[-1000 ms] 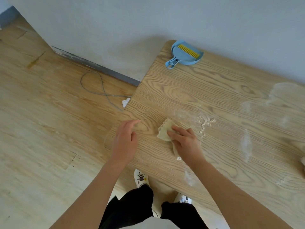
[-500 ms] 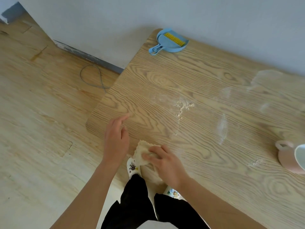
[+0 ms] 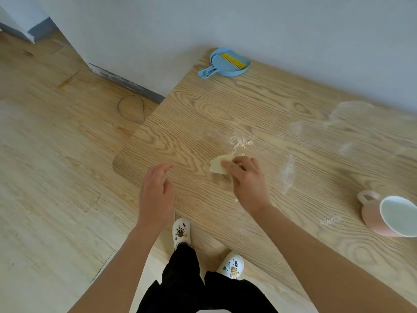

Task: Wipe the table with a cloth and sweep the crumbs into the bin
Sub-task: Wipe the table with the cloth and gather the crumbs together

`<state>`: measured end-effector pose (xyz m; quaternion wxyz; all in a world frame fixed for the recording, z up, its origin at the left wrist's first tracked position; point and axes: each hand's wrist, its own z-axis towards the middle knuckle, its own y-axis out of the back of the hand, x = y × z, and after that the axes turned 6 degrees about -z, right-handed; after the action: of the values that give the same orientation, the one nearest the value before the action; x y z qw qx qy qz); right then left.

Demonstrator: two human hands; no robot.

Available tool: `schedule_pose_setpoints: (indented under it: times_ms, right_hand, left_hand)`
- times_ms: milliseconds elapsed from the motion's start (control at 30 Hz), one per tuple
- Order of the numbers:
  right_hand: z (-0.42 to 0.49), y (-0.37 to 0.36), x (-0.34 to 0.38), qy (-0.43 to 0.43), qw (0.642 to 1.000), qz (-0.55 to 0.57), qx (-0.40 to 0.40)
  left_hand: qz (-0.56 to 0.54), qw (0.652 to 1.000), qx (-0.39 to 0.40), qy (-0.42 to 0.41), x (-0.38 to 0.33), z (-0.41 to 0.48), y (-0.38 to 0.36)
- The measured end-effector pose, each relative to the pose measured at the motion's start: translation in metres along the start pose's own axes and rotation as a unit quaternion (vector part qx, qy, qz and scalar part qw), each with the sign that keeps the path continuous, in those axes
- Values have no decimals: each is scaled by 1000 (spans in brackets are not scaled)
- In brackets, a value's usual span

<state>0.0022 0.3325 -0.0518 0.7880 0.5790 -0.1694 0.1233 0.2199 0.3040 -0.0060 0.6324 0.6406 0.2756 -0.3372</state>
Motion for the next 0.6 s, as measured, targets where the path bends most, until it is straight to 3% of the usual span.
schedule_pose_setpoints:
  times_ms: [233, 333, 433, 600]
  right_hand:
    - [-6, -30, 76, 117, 964, -5, 237]
    - [2, -25, 64, 99, 964, -24, 246]
    - [14, -16, 31, 16, 966, -59, 251]
    - [23, -5, 3, -100, 982, -67, 148]
  left_hand:
    - [55, 998, 15, -27, -3, 7, -11]
    - [103, 993, 46, -38, 7, 12, -14]
    - [98, 994, 42, -5, 16, 21, -7]
    - [85, 996, 15, 13, 27, 35, 13]
